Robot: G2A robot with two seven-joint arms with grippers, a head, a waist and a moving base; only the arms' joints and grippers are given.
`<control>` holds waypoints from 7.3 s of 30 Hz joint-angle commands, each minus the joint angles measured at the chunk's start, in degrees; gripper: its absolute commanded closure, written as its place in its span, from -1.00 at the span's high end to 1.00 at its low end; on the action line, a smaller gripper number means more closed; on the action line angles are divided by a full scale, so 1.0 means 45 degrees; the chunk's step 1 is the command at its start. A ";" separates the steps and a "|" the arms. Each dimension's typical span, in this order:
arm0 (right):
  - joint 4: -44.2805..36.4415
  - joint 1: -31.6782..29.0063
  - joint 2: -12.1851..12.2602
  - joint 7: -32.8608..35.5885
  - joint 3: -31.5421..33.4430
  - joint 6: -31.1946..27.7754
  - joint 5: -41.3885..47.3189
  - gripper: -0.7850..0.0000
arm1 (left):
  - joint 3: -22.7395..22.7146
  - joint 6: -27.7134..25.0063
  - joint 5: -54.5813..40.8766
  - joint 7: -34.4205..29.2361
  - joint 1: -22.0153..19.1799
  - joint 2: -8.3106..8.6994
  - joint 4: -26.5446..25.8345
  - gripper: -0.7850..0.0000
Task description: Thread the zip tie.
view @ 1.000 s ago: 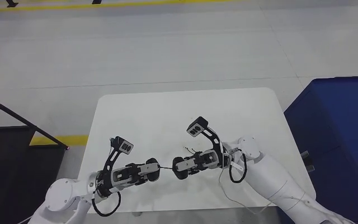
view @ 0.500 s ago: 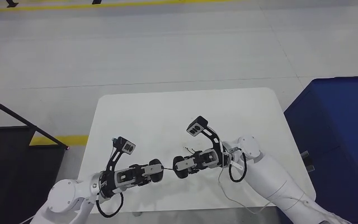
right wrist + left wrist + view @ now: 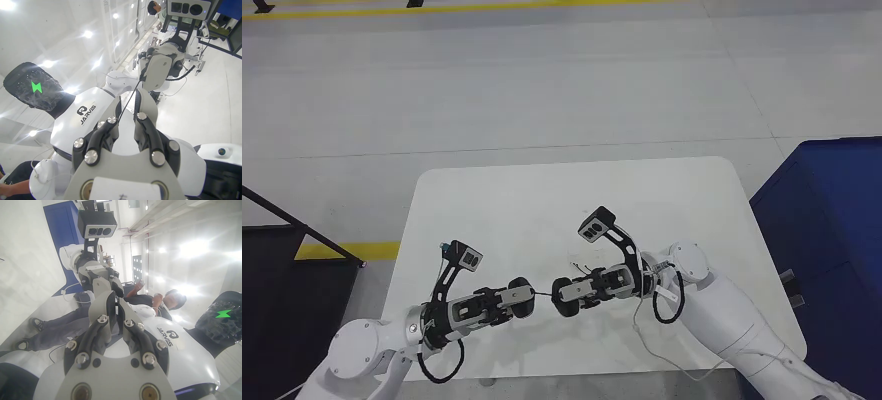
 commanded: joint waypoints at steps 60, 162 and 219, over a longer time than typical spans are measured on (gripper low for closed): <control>-0.6453 -0.4294 0.0438 -0.2691 0.4426 -0.5082 -0.6936 -1.00 | -0.1510 -0.0561 -0.2501 -0.0905 0.1363 -0.0048 0.0076 1.00; -0.9935 0.0860 0.1062 -0.3646 0.5113 0.5812 0.1026 -1.00 | -0.1510 -0.0561 -0.2501 -0.0905 0.1363 -0.0048 0.0076 1.00; -0.1187 -0.1295 0.2348 0.1888 0.9590 0.0724 -0.5425 -1.00 | -0.1510 -0.0561 -0.2501 -0.0905 0.1363 -0.0048 0.0076 1.00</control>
